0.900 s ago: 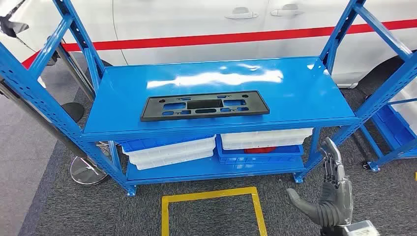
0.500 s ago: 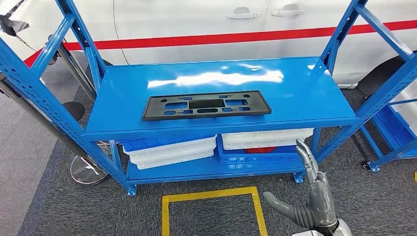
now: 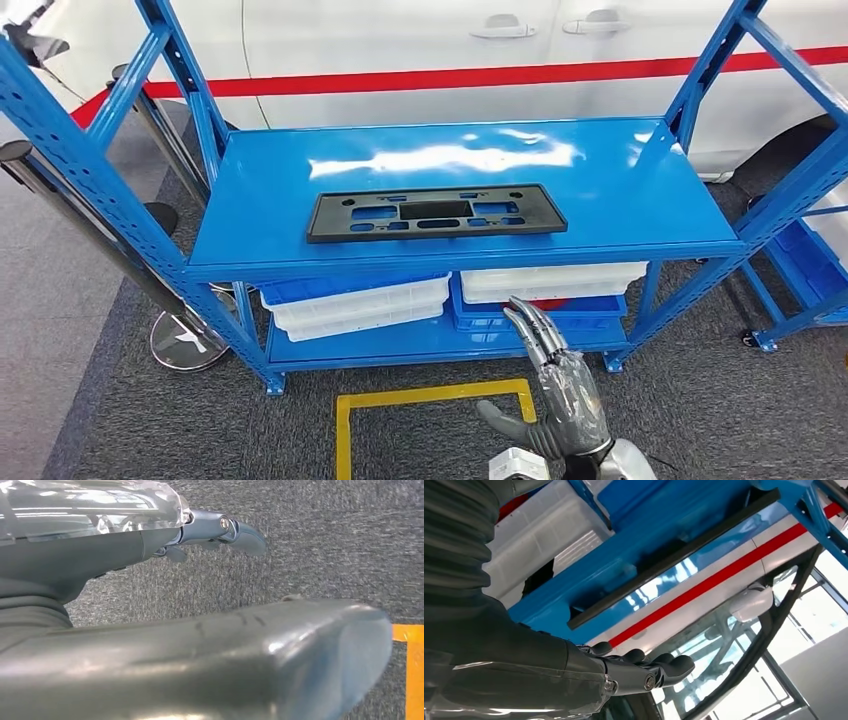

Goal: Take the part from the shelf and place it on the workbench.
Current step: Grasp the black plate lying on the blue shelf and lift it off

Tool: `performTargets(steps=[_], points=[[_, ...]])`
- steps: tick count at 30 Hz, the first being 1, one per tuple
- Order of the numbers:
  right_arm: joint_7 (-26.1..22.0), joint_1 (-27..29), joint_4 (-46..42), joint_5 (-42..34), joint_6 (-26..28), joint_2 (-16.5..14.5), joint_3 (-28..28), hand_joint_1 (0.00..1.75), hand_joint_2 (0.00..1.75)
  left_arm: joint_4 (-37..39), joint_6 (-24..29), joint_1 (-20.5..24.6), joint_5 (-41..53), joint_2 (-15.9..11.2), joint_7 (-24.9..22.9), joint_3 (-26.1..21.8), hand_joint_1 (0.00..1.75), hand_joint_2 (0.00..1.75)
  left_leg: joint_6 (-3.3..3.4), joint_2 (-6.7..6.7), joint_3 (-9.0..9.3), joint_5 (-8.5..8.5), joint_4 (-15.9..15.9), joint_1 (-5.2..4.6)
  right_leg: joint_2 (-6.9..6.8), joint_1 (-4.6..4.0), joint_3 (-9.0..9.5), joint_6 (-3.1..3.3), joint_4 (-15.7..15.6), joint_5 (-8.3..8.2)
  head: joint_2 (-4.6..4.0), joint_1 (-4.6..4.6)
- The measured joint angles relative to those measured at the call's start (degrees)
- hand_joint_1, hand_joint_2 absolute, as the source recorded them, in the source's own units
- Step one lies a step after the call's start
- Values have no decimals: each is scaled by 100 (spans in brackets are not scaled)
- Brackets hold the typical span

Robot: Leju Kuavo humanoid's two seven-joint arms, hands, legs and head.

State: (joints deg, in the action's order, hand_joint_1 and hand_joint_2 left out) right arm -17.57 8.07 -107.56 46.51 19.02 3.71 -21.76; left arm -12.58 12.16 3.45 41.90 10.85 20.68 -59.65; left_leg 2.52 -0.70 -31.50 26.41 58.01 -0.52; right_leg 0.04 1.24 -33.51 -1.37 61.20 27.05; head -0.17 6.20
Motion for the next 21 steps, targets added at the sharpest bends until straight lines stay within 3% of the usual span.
performTargets(steps=[1,3,6,9,10,11,12,14,16,19,21], points=[[49,-45,45,127,61,-7,-41,0,175,1,-8,1,14,9,-1,1,0,0,-25,-5,-13,4,13,-4,1,-23,85,21,-207,-57,0,1],[166,-142,179,409,210,-23,-128,0,175,4,-27,4,38,16,-4,3,0,0,-86,-8,-31,0,13,1,0,-50,96,40,-296,-68,0,1],[355,-275,410,866,488,-91,-243,0,175,7,-66,8,93,18,-5,12,0,0,-186,4,-93,125,161,10,-22,14,133,110,-398,-126,0,1],[520,-387,662,1307,846,-192,-306,0,175,8,-124,6,139,17,-9,24,0,0,-295,22,-544,633,1134,76,-64,39,137,147,-430,-145,0,1],[568,-421,767,1455,977,-223,-320,0,175,8,-146,2,155,16,-12,30,0,0,-331,25,-692,728,1441,108,-75,43,134,145,-427,-145,0,1],[612,-462,880,1599,1109,-258,-336,0,175,9,-169,-3,171,15,-16,37,0,0,-368,29,-753,713,1565,141,-82,53,132,138,-422,-143,0,1],[654,-507,991,1741,1241,-296,-351,0,175,9,-193,-4,190,14,-21,45,0,0,-404,34,-703,587,1457,175,-84,69,133,122,-412,-139,0,1],[728,-611,1179,2013,1490,-385,-372,0,175,10,-237,1,225,10,-34,63,0,0,-480,53,-359,211,746,241,-81,106,133,58,-367,-113,0,1],[803,-731,1335,2293,1708,-478,-382,0,175,17,-279,14,258,13,-54,91,0,0,-461,42,-103,45,202,249,-67,101,112,-42,-304,-86,0,0],[901,-876,1533,2660,1934,-599,-406,0,175,25,-329,21,292,14,-79,113,0,0,-293,14,-93,39,121,205,-57,104,104,-170,-324,-114,0,-2],[943,-944,1644,2764,1978,-656,-415,0,175,26,-343,25,295,12,-93,114,0,0,-194,14,-100,4,97,194,-58,129,58,-212,-216,-21,0,-2]])
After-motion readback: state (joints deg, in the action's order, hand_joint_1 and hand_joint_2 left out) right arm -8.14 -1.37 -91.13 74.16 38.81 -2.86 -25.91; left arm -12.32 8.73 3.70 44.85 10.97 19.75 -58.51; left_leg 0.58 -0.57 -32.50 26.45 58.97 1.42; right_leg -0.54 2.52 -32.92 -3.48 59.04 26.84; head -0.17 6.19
